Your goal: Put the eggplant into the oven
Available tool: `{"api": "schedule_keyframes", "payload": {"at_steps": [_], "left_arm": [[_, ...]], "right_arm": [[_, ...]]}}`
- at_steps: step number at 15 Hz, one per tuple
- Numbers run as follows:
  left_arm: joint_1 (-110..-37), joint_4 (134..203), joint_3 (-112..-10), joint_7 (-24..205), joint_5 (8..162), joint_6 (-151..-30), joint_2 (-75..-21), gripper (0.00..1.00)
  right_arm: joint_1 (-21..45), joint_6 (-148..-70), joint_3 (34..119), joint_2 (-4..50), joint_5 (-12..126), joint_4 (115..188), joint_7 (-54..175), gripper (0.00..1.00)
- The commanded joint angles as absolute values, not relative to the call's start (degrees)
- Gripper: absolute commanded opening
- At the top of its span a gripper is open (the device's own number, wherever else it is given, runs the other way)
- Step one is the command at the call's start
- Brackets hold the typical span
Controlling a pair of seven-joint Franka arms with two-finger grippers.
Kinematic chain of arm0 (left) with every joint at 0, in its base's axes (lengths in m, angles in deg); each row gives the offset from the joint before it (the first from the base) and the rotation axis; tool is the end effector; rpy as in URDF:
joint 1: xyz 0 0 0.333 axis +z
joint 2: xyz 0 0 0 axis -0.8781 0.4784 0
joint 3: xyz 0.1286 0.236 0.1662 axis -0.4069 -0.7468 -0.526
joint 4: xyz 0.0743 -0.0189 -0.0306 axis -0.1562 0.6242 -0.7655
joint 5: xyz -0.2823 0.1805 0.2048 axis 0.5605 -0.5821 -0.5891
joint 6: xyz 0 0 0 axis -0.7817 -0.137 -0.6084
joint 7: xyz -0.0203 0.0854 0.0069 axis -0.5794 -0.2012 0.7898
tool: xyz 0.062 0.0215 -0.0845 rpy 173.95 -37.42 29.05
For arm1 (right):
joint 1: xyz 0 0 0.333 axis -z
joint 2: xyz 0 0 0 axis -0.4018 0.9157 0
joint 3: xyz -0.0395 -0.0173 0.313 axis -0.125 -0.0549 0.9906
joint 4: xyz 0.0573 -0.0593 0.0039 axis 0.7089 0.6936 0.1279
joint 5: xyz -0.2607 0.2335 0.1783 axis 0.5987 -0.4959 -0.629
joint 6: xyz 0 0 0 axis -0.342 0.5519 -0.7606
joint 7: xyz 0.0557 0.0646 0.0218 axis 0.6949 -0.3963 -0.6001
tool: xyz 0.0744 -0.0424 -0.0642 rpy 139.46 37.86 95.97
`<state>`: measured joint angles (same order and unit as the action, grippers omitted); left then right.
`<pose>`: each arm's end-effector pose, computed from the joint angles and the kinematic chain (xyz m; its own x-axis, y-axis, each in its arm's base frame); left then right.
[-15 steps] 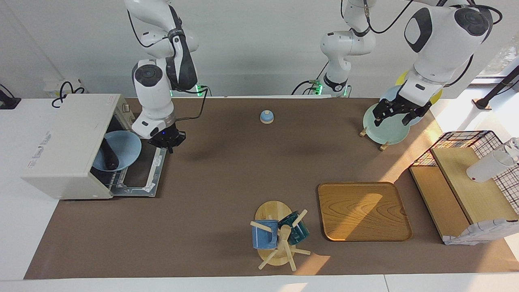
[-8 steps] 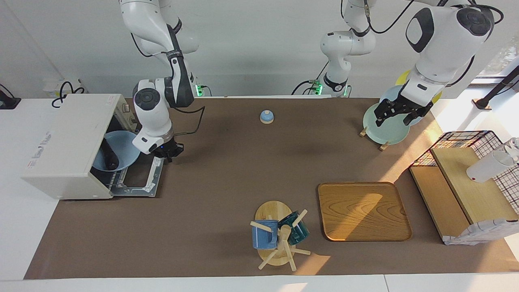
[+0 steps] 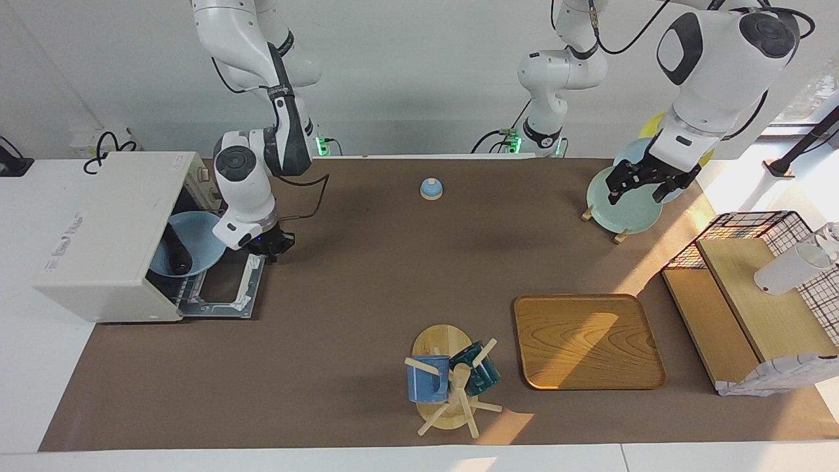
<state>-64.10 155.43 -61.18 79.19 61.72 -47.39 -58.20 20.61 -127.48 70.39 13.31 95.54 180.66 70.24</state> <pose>0.5560 -0.0585 0.5777 0.9994 -0.0204 -0.0284 -0.0195 -0.9993 0.0304 0.5115 0.0339 0.2971 0.9900 0.1325 -0.0475 0.1364 -0.9863 0.0931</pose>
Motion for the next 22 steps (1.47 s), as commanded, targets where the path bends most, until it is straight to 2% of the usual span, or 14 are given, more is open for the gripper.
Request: {"api": "schedule_keyframes", "payload": {"at_steps": [1,3,7,9,18,22], "left_arm": [[-63.79,156.89,-61.09,78.72,60.91,-48.0,-59.67,1.0],[-63.79,156.89,-61.09,78.72,60.91,-48.0,-59.67,1.0],[-63.79,156.89,-61.09,78.72,60.91,-48.0,-59.67,1.0],[-63.79,156.89,-61.09,78.72,60.91,-48.0,-59.67,1.0],[-63.79,156.89,-61.09,78.72,60.91,-48.0,-59.67,1.0],[-63.79,156.89,-61.09,78.72,60.91,-48.0,-59.67,1.0]], "right_arm": [[20.88,-127.42,70.72,11.89,103.3,181.73,69.56,0.0],[20.62,-124.54,70.72,12.15,108.61,179.2,69.56,0.0],[18.07,-109.26,70.99,14.7,110.73,165.94,66.32,0.0],[18.77,-104.32,70.99,14.44,110.47,161.88,62.55,0.0],[27.82,-98.33,70.64,8.2,106.61,161.78,52.61,0.0],[28.44,-94.74,70.28,5.31,105.37,161.26,51.19,0.0]]}}
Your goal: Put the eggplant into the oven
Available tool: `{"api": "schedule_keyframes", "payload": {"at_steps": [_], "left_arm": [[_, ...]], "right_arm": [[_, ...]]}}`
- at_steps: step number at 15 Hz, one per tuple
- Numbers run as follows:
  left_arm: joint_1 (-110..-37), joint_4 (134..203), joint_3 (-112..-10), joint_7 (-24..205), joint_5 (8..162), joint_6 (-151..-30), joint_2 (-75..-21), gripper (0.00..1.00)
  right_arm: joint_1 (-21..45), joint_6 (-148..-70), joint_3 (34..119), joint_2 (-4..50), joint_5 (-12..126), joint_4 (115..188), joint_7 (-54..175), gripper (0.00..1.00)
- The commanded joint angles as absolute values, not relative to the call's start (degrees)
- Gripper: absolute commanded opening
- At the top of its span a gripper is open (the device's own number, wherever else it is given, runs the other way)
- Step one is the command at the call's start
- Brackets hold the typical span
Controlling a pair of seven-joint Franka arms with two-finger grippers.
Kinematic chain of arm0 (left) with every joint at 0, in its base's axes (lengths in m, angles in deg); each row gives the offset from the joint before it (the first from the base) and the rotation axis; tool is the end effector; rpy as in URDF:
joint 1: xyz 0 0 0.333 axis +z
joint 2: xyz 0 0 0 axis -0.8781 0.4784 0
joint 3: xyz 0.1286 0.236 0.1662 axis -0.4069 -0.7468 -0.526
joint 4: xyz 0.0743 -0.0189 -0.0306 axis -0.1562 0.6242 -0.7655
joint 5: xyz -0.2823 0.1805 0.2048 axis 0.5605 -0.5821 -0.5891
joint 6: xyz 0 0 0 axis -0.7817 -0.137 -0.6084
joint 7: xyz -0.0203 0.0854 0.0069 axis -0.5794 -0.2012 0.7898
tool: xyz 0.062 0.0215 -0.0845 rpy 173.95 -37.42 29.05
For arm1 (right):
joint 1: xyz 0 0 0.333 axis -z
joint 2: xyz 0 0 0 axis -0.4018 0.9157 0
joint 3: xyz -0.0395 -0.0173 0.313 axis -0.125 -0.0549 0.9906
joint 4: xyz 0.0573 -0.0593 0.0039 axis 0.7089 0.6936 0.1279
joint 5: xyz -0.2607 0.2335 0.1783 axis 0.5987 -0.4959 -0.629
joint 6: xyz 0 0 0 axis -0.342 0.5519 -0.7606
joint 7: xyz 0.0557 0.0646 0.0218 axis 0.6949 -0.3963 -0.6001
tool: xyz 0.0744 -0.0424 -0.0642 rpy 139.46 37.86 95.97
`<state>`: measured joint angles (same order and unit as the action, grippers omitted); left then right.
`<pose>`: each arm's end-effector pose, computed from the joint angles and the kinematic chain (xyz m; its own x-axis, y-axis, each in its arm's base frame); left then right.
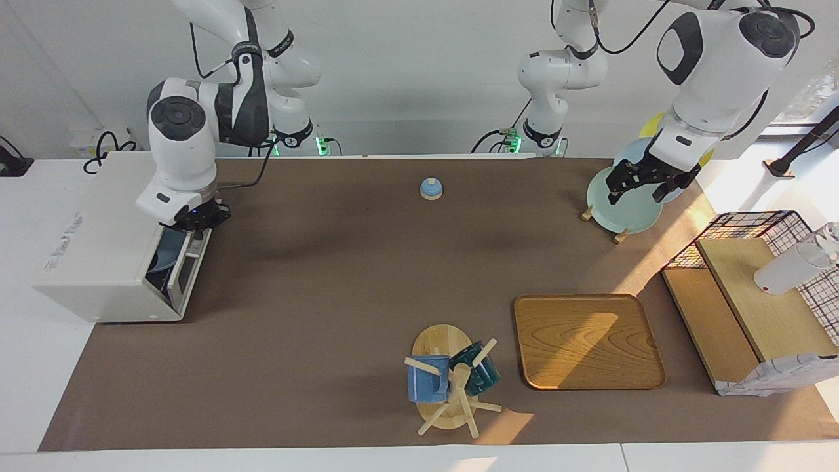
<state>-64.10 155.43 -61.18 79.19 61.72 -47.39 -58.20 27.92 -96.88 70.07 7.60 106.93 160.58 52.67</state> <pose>0.5560 -0.0585 0.5777 0.9994 -0.0204 -0.0284 -0.0195 -0.9993 0.0304 0.5399 -0.0613 0.4655 0.9357 0.2756 -0.2203 0.3283 -0.9088 0.2575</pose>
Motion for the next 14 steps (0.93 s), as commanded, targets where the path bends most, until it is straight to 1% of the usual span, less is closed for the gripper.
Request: {"api": "schedule_keyframes", "payload": {"at_steps": [1,2,4,6,7,8,14], "left_arm": [[-63.79,156.89,-61.09,78.72,60.91,-48.0,-59.67,1.0],[-63.79,156.89,-61.09,78.81,60.91,-48.0,-59.67,1.0],[-63.79,156.89,-61.09,78.72,60.91,-48.0,-59.67,1.0],[-63.79,156.89,-61.09,78.72,60.91,-48.0,-59.67,1.0],[-63.79,156.89,-61.09,78.81,60.91,-48.0,-59.67,1.0],[-63.79,156.89,-61.09,78.72,60.91,-48.0,-59.67,1.0],[-63.79,156.89,-61.09,78.72,60.91,-47.83,-59.67,1.0]], "right_arm": [[28.35,-93.07,70.46,4.69,104.07,160.12,51.45,0.0],[28.0,-90.27,70.46,4.6,101.96,156.98,51.72,0.02],[27.74,-84.99,70.72,6.17,98.54,150.12,51.72,0.18],[27.82,-81.55,70.72,8.28,93.35,145.1,51.89,0.3],[27.82,-81.37,70.64,8.37,91.76,144.91,52.07,0.5],[27.82,-81.62,70.64,8.29,91.49,145.16,52.24,0.99],[27.04,-80.75,70.55,8.46,91.22,145.17,54.88,1.0]]}}
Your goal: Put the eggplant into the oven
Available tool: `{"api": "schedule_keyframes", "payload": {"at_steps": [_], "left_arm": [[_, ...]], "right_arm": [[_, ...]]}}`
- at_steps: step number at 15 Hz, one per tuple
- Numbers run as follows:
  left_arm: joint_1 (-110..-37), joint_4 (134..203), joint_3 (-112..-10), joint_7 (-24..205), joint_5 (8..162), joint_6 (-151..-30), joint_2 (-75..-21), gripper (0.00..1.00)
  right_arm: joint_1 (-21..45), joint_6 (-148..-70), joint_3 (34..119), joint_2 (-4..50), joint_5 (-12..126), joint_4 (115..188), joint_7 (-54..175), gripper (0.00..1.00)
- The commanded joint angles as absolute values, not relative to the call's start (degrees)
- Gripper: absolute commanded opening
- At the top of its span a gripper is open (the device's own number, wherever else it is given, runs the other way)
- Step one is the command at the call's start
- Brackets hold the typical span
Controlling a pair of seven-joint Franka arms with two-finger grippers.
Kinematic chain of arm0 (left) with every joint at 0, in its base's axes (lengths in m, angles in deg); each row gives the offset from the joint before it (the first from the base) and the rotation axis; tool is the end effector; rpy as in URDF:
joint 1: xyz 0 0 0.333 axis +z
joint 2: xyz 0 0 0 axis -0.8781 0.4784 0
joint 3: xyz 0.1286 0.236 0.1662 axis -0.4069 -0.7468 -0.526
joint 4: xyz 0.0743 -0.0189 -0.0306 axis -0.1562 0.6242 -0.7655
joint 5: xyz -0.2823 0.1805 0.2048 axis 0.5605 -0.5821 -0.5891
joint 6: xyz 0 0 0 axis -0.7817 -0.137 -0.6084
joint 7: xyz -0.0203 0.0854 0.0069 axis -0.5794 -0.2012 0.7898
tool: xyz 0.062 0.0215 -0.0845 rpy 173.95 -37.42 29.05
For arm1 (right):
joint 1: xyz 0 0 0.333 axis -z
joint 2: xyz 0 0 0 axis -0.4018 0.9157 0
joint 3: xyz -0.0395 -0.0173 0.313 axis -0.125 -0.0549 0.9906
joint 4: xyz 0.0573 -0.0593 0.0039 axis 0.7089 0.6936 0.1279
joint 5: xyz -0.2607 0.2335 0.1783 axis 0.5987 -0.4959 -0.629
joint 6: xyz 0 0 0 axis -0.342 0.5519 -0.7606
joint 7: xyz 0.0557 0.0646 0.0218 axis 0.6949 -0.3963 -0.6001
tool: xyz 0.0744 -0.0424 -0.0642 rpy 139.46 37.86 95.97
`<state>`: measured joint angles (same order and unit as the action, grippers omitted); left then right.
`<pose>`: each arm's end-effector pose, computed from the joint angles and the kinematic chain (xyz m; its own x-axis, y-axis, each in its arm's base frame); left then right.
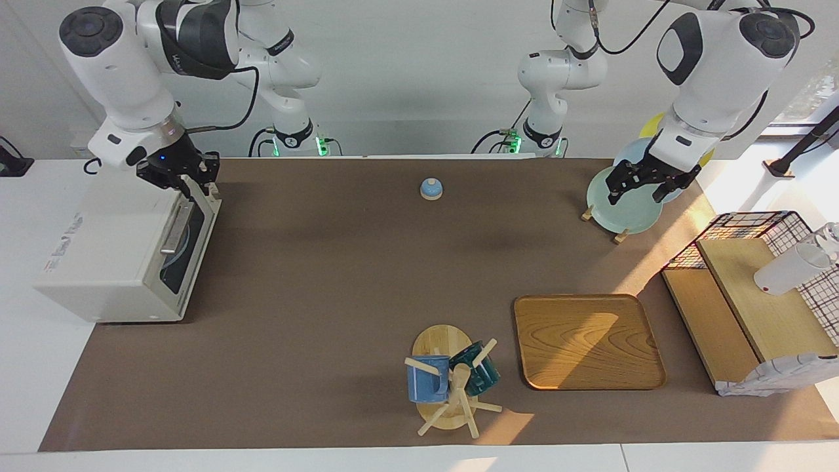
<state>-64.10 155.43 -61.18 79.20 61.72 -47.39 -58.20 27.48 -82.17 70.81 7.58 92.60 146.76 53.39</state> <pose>0.5560 -0.0585 0.5777 0.9994 -0.0202 -0.0284 -0.0193 -0.9994 0.0304 0.5439 -0.0329 0.5550 0.9635 0.2129 -0.1625 0.2232 -0.9736 0.0476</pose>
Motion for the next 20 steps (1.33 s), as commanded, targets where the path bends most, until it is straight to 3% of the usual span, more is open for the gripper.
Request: {"api": "schedule_keyframes", "payload": {"at_steps": [1,4,20], "left_arm": [[-63.79,156.89,-61.09,78.81,60.91,-48.0,-59.67,1.0],[-63.79,156.89,-61.09,78.81,60.91,-47.83,-59.67,1.0],[-63.79,156.89,-61.09,78.81,60.91,-48.0,-59.67,1.0]], "right_arm": [[24.95,-80.83,69.5,8.9,91.31,144.73,55.06,1.0],[20.97,-80.92,65.45,9.34,90.44,144.38,57.78,1.0],[20.97,-80.92,65.36,7.5,89.99,145.52,57.61,1.0]]}}
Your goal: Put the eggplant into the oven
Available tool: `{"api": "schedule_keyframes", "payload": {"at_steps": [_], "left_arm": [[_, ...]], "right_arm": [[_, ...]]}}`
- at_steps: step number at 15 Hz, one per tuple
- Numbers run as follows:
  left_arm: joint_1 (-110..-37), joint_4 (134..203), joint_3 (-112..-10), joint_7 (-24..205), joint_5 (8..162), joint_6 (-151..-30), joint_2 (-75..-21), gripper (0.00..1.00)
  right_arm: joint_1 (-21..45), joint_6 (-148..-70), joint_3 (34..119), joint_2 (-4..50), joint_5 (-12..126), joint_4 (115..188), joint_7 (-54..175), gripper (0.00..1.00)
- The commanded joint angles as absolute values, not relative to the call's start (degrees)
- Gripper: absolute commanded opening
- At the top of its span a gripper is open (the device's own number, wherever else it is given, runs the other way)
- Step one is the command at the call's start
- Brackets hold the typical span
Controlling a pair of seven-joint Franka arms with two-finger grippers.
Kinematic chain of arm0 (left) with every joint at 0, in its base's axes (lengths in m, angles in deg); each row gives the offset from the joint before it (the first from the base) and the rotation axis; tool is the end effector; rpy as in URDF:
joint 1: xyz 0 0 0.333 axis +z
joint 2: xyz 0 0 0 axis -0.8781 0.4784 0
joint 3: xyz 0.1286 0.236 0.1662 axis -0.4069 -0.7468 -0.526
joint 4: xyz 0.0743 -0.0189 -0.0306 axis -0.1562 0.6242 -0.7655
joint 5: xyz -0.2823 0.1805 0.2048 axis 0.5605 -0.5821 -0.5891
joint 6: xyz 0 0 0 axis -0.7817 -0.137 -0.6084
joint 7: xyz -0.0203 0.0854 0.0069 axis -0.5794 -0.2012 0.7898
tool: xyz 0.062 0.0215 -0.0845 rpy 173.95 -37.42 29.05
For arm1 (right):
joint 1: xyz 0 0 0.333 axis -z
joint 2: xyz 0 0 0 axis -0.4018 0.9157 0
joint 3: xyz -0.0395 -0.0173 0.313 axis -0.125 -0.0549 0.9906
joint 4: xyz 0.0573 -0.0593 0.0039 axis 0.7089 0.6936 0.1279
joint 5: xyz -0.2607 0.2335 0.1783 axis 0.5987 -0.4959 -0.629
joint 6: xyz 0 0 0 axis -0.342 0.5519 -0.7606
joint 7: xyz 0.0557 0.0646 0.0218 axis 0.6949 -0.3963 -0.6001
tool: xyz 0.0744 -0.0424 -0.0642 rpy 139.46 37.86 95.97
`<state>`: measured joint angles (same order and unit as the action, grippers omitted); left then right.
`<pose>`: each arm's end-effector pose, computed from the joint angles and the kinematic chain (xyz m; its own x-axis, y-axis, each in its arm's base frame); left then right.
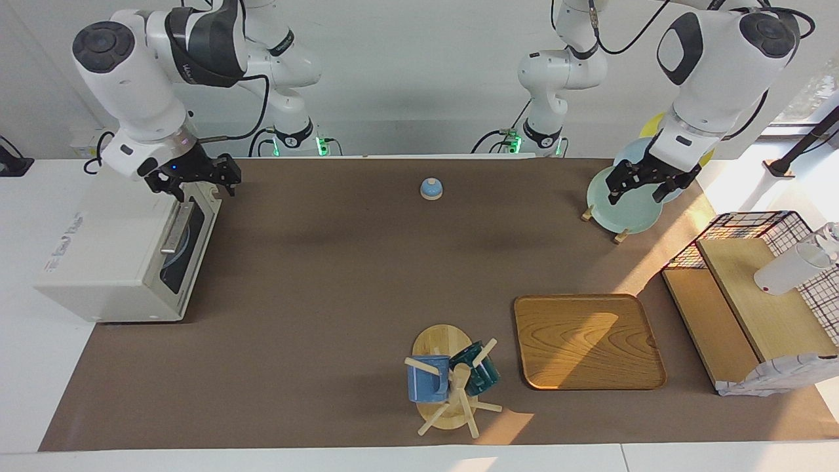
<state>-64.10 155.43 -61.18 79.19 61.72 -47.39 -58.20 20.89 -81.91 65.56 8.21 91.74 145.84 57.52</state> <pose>0.5560 -0.0585 0.5777 0.9994 -0.0204 -0.0284 -0.0195 -0.9993 0.0304 0.5479 -0.0186 0.5560 0.9740 0.1648 -0.1555 0.1737 -0.9838 0.0451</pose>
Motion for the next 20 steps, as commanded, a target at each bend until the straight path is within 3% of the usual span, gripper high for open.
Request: {"api": "schedule_keyframes", "payload": {"at_steps": [1,20], "left_arm": [[-63.79,156.89,-61.09,78.81,60.91,-47.83,-59.67,1.0],[-63.79,156.89,-61.09,78.81,60.91,-47.83,-59.67,1.0]], "right_arm": [[20.88,-81.1,65.8,7.32,90.16,145.26,58.04,1.0],[20.88,-82.59,64.4,6.35,86.56,143.94,61.12,1.0]]}}
